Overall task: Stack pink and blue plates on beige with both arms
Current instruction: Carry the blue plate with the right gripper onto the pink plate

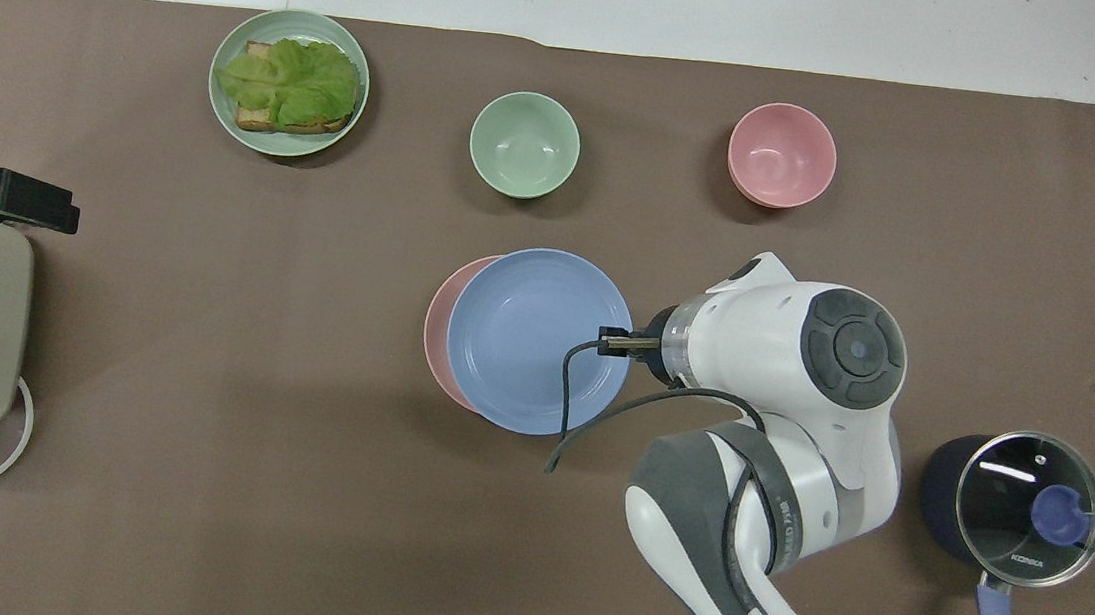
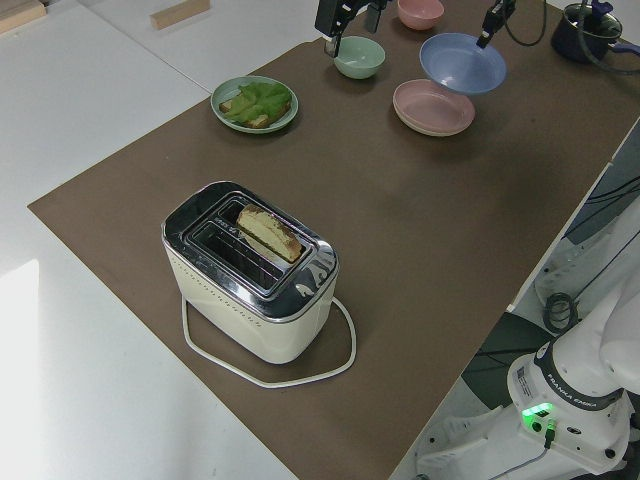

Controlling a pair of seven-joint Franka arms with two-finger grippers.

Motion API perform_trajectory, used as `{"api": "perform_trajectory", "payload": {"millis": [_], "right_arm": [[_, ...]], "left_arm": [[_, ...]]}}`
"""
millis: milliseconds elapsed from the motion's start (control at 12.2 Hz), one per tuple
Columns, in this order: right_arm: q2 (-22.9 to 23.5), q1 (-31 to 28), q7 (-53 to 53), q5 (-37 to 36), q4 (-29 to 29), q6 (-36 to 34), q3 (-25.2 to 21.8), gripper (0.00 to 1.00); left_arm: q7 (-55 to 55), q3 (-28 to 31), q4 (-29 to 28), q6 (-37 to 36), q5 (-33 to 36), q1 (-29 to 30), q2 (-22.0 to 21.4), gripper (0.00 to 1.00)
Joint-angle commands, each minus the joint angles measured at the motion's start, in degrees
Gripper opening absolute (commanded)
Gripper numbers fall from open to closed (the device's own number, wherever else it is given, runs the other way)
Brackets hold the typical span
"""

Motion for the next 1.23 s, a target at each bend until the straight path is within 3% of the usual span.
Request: {"api": "perform_trajectory", "payload": {"millis": [0,492,1149], "right_arm": [[2.6,-0.2,0.1,1.6,0.3,3.9,0.0,0.0],[7.0,2.9,-0.1,1.5,0.3,8.2,0.0,0.0],[7.7,3.3,-0.5,-1.5,-0.3,9.4,-0.1,0.0]], "left_arm": [[0.5,-0.3,0.3,-1.0,0.7,0.4,-0.1,1.0],[0.6,-0.3,0.3,-1.0,0.7,0.4,-0.1,1.0],[0.5,-0.3,0.3,-1.0,0.7,0.4,-0.1,1.0]]}}
